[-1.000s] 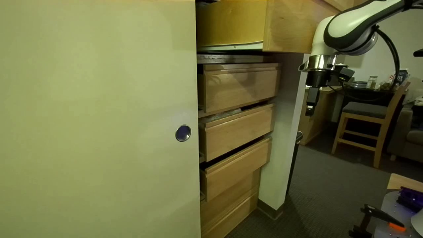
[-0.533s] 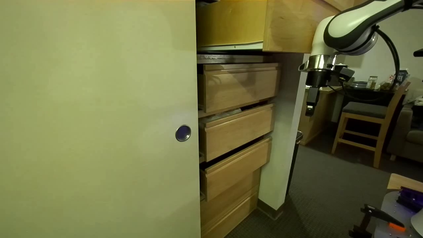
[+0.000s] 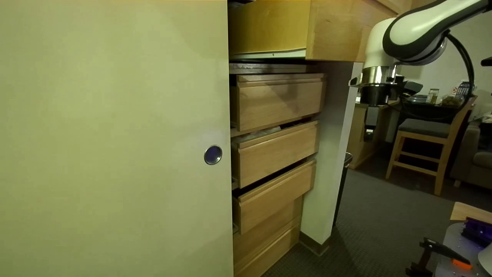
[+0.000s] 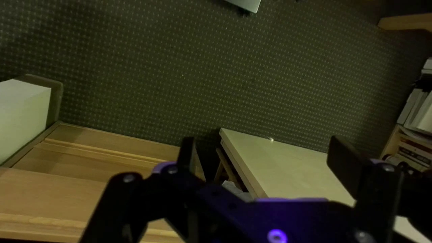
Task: Close the open drawer
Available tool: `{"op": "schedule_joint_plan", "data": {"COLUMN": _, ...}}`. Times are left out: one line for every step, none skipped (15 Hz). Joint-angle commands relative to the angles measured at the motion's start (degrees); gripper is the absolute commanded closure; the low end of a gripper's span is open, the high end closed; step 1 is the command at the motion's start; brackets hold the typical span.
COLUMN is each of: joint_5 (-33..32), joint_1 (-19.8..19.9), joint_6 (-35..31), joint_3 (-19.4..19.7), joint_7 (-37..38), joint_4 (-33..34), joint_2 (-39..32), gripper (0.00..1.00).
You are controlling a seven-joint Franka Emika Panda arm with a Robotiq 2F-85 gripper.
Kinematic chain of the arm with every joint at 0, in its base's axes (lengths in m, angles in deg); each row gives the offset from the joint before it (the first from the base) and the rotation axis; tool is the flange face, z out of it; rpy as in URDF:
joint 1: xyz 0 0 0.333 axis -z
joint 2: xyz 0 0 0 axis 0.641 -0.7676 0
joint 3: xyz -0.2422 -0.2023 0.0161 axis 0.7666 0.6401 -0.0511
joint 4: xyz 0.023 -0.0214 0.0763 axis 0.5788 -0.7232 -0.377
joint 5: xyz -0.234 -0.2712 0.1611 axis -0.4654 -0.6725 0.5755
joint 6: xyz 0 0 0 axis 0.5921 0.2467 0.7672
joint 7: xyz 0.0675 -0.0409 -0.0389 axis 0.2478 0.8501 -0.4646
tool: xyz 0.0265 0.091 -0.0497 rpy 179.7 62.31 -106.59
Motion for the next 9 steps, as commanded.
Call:
{"op": "schedule_joint_plan", "data": {"joint_5": -1.82, "joint_1": -0.09, "joint_6": 3.49, "joint_3": -1.71, "joint_7": -2.61, "joint_4": -5.49, "joint_2": 8.77, "gripper": 0.00}}
{"op": "schedule_joint_plan", "data": {"joint_5": -2.12, "joint_1": -0.28, "joint_6": 4.77, "joint_3": -1.95, "joint_7": -3.05, "joint_4": -6.01, "joint_2": 10.74, "gripper": 0.00}}
{"op": "schedule_joint_plan", "data": {"joint_5": -2.61, "joint_1": -0.49, "joint_6": 6.29, "joint_3": -2.15, "joint_7": -3.48, "joint_4": -6.30, "joint_2": 12.81, "gripper": 0.00}}
{"op": "schedule_joint_plan", "data": {"joint_5": -3.35, "joint_1": -0.70, "joint_6": 7.64, "joint_3": -2.29, "joint_7": -3.95, "joint_4": -6.41, "joint_2": 14.68, "gripper": 0.00}}
{"op": "schedule_joint_plan", "data": {"joint_5": -4.49, "joint_1": -0.95, "joint_6": 9.06, "joint_3": -2.40, "joint_7": -4.42, "joint_4": -6.25, "joint_2": 16.54, "gripper": 0.00}}
{"op": "schedule_joint_plan", "data": {"joint_5": -5.57, "joint_1": -1.24, "joint_6": 10.26, "joint_3": -2.38, "joint_7": -5.14, "joint_4": -6.03, "joint_2": 18.06, "gripper": 0.00}}
{"op": "schedule_joint_plan", "data": {"joint_5": -6.93, "joint_1": -1.59, "joint_6": 11.23, "joint_3": -2.38, "joint_7": -6.20, "joint_4": -5.74, "joint_2": 19.59, "gripper": 0.00}}
{"op": "schedule_joint_plan", "data": {"joint_5": -8.25, "joint_1": -1.98, "joint_6": 12.00, "joint_3": -2.35, "joint_7": -7.18, "joint_4": -5.52, "joint_2": 21.13, "gripper": 0.00}}
{"op": "schedule_joint_plan", "data": {"joint_5": -9.66, "joint_1": -2.40, "joint_6": 12.38, "joint_3": -2.35, "joint_7": -8.08, "joint_4": -5.29, "joint_2": 22.70, "gripper": 0.00}}
